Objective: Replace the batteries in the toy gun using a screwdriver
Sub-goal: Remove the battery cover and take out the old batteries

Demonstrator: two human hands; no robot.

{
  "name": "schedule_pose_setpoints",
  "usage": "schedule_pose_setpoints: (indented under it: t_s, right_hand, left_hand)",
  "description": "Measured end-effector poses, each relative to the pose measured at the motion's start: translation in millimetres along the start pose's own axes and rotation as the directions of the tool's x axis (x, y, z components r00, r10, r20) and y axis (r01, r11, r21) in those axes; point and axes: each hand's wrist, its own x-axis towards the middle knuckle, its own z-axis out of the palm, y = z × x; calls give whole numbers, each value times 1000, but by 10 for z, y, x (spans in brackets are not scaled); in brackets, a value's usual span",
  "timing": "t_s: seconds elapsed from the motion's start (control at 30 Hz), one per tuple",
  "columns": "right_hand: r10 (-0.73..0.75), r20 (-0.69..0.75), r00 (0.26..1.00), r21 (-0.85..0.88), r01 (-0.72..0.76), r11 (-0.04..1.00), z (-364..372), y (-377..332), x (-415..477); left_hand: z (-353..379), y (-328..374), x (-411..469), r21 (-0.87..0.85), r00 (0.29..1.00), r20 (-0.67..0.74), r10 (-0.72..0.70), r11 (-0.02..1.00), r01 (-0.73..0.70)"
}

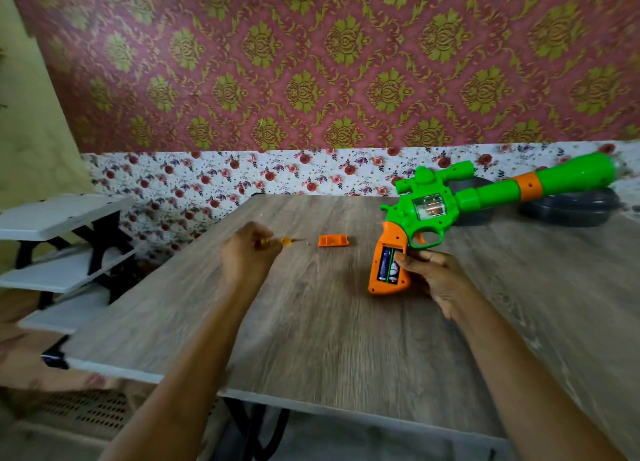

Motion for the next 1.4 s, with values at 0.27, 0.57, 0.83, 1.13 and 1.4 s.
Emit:
schedule_pose_setpoints:
  t_s: [0.27,0.57,0.83,1.13,1.4]
  right_hand:
    - [-21,69,997,58,17,998,-25,19,-6]
    - [-53,163,985,12,51,999,-102,72,58]
    - [-38,152,988,-32,43,999,-98,51,54]
    - [-143,133,981,-18,147,989,-114,32,54]
    - [-131,186,974,-6,134,991,-129,11,34]
  left_hand:
    - [177,822,-240,-492,926,-92,365,792,-361]
    - [544,724,-480,-401,723,-182,666,621,-673]
    - [571,653,-455,-397,740,-114,662,653,-645]
    - [631,634,-502,-368,740,-118,663,663,-652]
    - [614,644,-521,-400,753,-126,646,661,-635]
